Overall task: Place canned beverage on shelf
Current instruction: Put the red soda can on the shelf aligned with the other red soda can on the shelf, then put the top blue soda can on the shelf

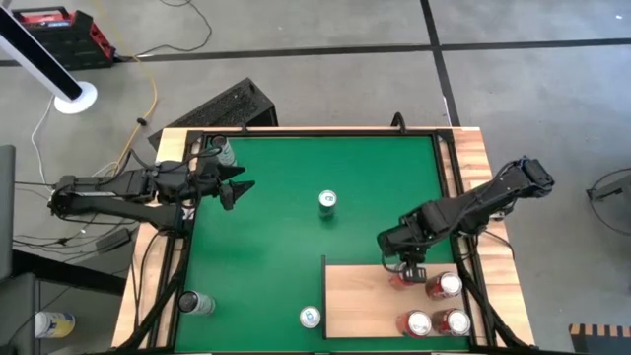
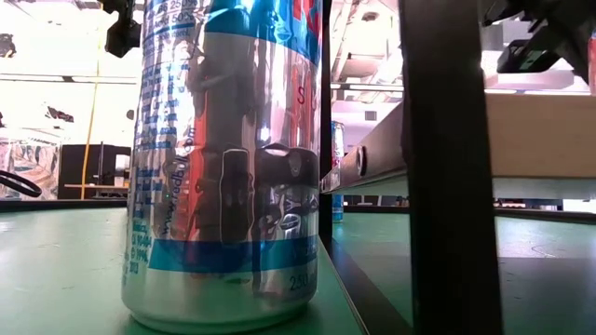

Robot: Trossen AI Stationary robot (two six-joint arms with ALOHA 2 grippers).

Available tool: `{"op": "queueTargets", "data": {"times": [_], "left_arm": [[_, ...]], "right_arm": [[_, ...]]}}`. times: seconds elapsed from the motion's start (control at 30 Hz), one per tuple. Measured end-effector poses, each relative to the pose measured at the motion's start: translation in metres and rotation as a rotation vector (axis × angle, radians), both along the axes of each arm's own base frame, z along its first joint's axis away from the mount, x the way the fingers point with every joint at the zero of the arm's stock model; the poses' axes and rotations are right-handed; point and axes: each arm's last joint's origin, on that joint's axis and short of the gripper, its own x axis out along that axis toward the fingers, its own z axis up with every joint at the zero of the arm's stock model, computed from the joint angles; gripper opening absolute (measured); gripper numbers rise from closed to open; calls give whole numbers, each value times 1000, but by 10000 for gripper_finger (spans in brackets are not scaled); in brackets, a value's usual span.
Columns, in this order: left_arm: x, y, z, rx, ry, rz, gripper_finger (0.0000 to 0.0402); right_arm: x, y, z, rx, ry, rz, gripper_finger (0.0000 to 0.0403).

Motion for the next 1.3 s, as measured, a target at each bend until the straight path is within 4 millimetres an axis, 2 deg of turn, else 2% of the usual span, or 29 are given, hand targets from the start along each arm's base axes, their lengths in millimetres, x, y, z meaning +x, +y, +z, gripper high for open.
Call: {"op": "queueTargets", "data": {"times": [0.37, 0.57, 0.77, 1.0, 1.1, 1.3], "left_arm": [[0, 0, 0, 3, 2, -1, 334], [0, 0, 0, 2, 1, -1, 334], [0, 0, 0, 1, -4, -1, 334], [0, 0, 1, -3, -9, -13, 334], [1, -1, 0, -12, -6, -51, 334], [-1, -2, -6, -21, 62, -76, 334]], "right_arm": [[-10, 22, 0, 29, 23, 1, 20], [-15, 23, 1, 22, 59, -29, 20], [-19, 9, 11, 1, 14, -87, 20], [-19, -17, 27, -42, -114, -228, 20], [-9, -28, 31, -49, -220, -301, 20], [30, -59, 44, 9, -532, -427, 21]]}}
